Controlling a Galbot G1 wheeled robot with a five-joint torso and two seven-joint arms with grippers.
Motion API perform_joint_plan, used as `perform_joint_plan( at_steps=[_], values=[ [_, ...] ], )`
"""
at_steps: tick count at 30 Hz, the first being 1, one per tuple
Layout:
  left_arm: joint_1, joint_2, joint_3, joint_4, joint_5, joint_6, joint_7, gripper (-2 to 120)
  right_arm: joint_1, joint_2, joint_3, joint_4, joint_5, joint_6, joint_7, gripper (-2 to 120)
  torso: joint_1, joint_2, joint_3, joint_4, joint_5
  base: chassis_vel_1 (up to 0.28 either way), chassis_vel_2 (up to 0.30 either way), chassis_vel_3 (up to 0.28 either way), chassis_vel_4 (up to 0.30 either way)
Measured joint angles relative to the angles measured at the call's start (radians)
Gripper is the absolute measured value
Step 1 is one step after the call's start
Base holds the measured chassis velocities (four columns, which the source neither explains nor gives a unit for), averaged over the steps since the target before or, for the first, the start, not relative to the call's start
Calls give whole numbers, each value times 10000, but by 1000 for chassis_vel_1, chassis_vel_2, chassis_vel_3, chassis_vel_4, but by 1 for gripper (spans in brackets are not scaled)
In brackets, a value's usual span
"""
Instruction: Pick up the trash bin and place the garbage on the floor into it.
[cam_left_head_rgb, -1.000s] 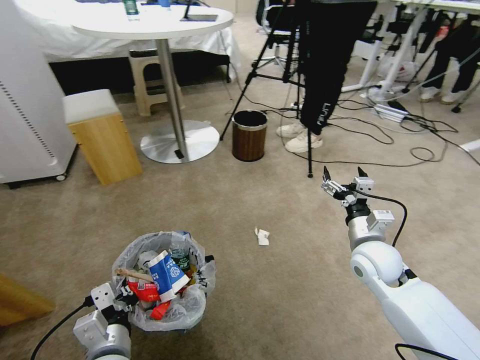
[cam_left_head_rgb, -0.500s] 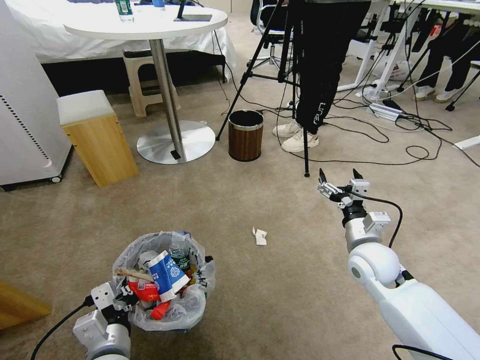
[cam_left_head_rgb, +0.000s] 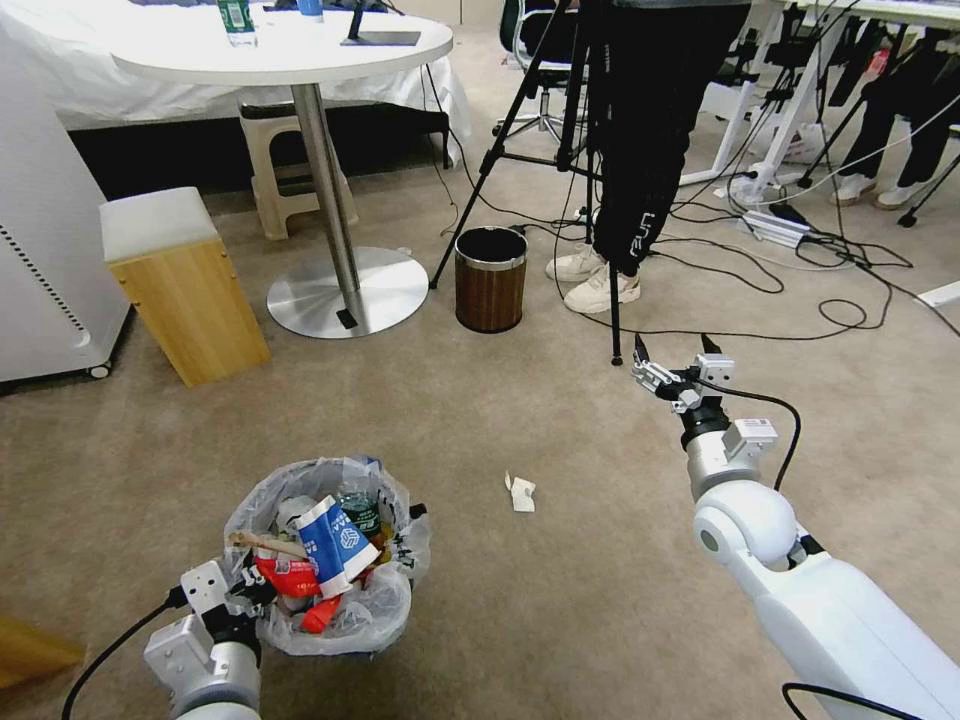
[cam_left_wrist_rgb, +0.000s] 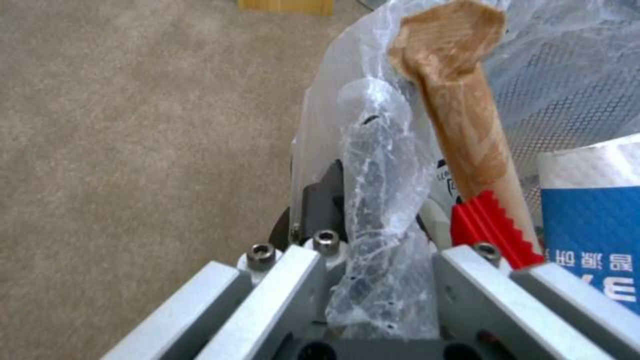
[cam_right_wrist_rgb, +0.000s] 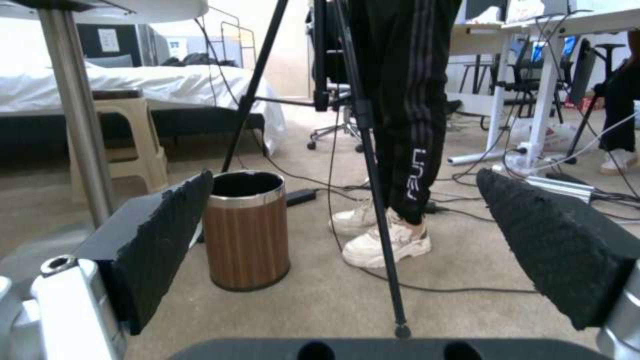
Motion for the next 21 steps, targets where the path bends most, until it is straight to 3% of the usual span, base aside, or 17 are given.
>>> perform_joint_plan(
  at_steps=[21],
  values=[
    [97,-160,54,-1,153,-9,3,1,-26,-63,46,-53,-5,155,-157,100,-1,0,-1,-2,0,-106,99,100,-101]
  ],
)
